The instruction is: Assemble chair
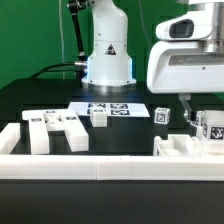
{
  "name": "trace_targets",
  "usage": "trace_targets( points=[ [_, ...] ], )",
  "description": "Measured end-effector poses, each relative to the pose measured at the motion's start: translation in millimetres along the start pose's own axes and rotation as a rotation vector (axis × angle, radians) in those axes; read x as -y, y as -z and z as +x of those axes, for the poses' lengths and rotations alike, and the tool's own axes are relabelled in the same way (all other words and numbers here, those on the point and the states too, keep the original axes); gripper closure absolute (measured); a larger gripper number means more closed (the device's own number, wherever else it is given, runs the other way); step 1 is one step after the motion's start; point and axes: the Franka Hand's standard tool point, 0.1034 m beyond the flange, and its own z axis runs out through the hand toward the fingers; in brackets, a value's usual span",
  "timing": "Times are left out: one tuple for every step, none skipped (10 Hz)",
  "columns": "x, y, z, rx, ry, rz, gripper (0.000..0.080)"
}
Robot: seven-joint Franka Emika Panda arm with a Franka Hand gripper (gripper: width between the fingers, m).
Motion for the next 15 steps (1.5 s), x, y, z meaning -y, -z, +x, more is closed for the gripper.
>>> trace_targets(
  points=[
    [0.0, 0.0, 0.0, 0.000, -0.002, 0.000, 0.0413],
    [0.0, -0.1, 0.0, 0.000, -0.028, 0.000, 0.0513],
    [-0.1, -0.1, 0.0, 0.000, -0.027, 0.000, 0.0513],
    [0.1, -0.2, -0.1, 0.000, -0.065, 0.001, 0.0511],
    [0.5, -0.3, -0.3, 0.001, -0.173, 0.002, 0.0511],
    [0.6, -0.3, -0.3, 0.001, -0.236, 0.002, 0.0511],
    [0.5, -0.4, -0.5, 0.005, -0.332, 0.009, 0.0511],
    [-0.4, -0.4, -0.3, 0.011, -0.469, 0.024, 0.0511],
    [-0.8, -1.4, -1.0, 0.013, -0.576, 0.029, 0.0511],
    [-1.3, -1.9, -1.3, 0.011, -0.698, 0.030, 0.0509],
    [-1.9, -2.3, -1.2, 0.008, -0.791, 0.033, 0.0509],
    [-1.7, -2.6, -1.2, 0.009, -0.897, 0.034, 0.0509],
    [-1.9, -2.8, -1.3, 0.009, -1.005, 0.035, 0.0509],
    [-2.1, -2.9, -1.5, 0.012, -1.096, 0.037, 0.0509],
    [-2.7, -3.0, -1.5, 0.016, -1.168, 0.039, 0.0509]
  ],
)
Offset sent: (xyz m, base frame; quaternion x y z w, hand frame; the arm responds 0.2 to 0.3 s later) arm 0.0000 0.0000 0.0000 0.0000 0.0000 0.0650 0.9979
